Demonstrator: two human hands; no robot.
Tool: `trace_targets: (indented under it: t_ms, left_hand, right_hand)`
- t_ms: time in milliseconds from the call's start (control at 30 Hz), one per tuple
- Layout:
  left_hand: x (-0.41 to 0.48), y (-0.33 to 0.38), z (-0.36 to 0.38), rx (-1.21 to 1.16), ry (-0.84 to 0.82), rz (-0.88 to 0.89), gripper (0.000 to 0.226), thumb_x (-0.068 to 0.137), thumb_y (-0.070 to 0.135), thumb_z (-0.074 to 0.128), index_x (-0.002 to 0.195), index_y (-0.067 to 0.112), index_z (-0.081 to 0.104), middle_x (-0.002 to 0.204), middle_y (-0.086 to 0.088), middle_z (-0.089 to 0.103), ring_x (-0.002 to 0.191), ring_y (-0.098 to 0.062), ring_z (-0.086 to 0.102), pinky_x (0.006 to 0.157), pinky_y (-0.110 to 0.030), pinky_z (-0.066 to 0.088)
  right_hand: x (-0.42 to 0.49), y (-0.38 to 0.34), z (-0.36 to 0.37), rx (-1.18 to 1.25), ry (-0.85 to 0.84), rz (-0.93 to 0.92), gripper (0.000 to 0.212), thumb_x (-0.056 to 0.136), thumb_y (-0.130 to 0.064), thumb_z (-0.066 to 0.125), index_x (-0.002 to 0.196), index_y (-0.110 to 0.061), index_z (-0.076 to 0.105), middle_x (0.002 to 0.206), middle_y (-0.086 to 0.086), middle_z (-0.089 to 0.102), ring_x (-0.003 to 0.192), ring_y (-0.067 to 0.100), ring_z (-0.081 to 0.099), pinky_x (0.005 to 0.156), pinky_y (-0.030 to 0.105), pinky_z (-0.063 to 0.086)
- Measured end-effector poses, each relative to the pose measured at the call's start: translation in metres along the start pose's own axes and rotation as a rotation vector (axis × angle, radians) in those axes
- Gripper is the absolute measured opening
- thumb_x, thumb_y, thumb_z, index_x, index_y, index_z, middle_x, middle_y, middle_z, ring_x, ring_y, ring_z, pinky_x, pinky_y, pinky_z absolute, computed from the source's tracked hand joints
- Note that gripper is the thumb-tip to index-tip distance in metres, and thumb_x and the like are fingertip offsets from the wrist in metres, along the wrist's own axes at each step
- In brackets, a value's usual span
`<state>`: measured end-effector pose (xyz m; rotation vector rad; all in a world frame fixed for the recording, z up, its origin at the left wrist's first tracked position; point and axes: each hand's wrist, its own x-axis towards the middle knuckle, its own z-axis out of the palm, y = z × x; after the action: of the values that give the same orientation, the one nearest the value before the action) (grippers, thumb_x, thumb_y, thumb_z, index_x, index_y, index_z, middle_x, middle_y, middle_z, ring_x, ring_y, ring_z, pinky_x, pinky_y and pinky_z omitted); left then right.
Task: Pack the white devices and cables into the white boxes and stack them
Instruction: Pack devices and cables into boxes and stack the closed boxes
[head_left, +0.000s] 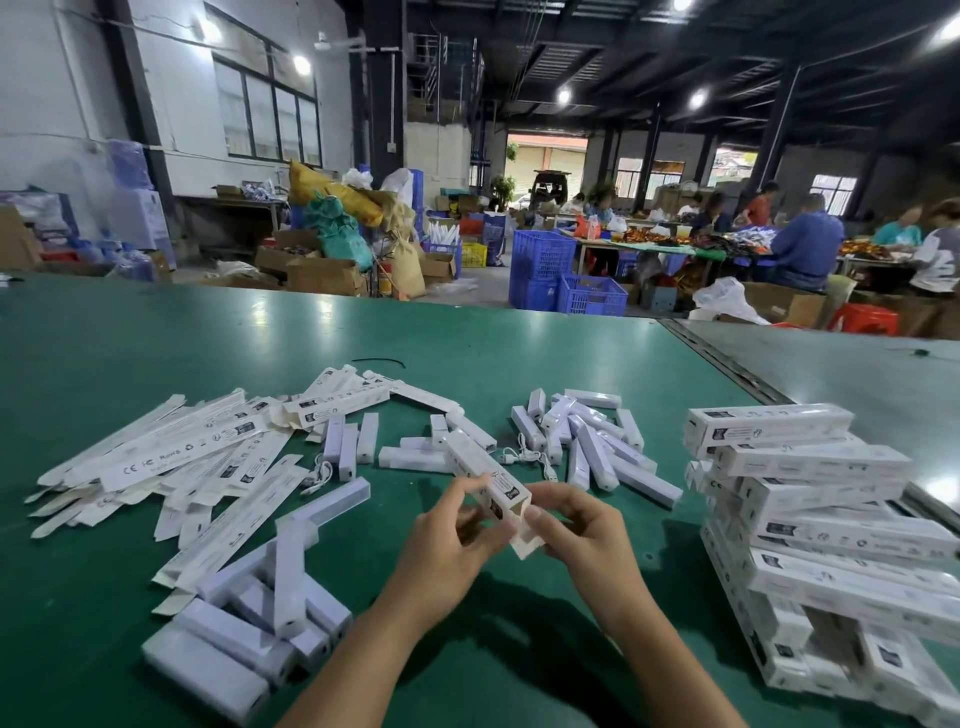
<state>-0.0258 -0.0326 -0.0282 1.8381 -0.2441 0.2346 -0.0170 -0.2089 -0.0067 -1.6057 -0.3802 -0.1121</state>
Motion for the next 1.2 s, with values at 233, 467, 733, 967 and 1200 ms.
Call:
trace_targets:
  t_ms: [233, 467, 733, 967, 1200]
  left_hand:
    - [-0.001, 0.005, 0.001, 0.103, -0.003, 0.082, 0.027, 0.094, 0.042, 0.062, 0.118, 0.052, 0.052, 0.088, 0.009, 0.075, 0.075, -0.002, 0.068, 0.067, -0.016, 0.052]
    - [-0.002, 0.005, 0.000, 0.040, -0.080, 0.040, 0.027, 0.097, 0.031, 0.060, 0.111, 0.053, 0.053, 0.084, 0.006, 0.073, 0.072, -0.008, 0.064, 0.069, -0.019, 0.049]
    - [-0.002, 0.009, -0.002, -0.045, 0.039, 0.071, 0.012, 0.097, 0.039, 0.060, 0.108, 0.042, 0.065, 0.070, 0.009, 0.068, 0.059, -0.002, 0.058, 0.058, -0.015, 0.044]
    - [0.002, 0.010, -0.005, -0.276, 0.008, -0.023, 0.029, 0.091, 0.036, 0.060, 0.118, 0.033, 0.069, 0.098, -0.002, 0.077, 0.086, -0.020, 0.074, 0.079, -0.027, 0.058]
    - [0.001, 0.008, 0.000, -0.287, -0.012, -0.045, 0.027, 0.096, 0.025, 0.057, 0.119, 0.033, 0.069, 0.099, -0.001, 0.077, 0.085, -0.025, 0.074, 0.084, -0.029, 0.059]
  right_hand:
    - [0.000, 0.006, 0.003, -0.144, 0.107, -0.130, 0.028, 0.081, -0.005, 0.077, 0.089, -0.031, 0.069, 0.084, -0.002, 0.074, 0.073, 0.014, 0.072, 0.068, 0.027, 0.057]
    - [-0.002, 0.005, 0.006, -0.253, 0.040, -0.211, 0.025, 0.081, 0.001, 0.075, 0.088, -0.023, 0.071, 0.102, -0.013, 0.073, 0.072, 0.016, 0.073, 0.068, 0.040, 0.061]
    - [-0.001, 0.000, 0.000, -0.469, -0.065, -0.443, 0.023, 0.076, 0.009, 0.065, 0.082, -0.013, 0.070, 0.112, -0.011, 0.070, 0.081, 0.004, 0.069, 0.073, 0.019, 0.054]
    - [0.000, 0.001, 0.003, -0.518, -0.026, -0.546, 0.016, 0.080, -0.011, 0.079, 0.095, -0.016, 0.073, 0.114, -0.014, 0.066, 0.101, 0.001, 0.066, 0.088, 0.019, 0.051]
    - [-0.001, 0.005, 0.009, -0.534, 0.094, -0.518, 0.020, 0.083, -0.004, 0.074, 0.103, -0.010, 0.072, 0.101, -0.008, 0.067, 0.086, 0.003, 0.067, 0.078, 0.026, 0.057]
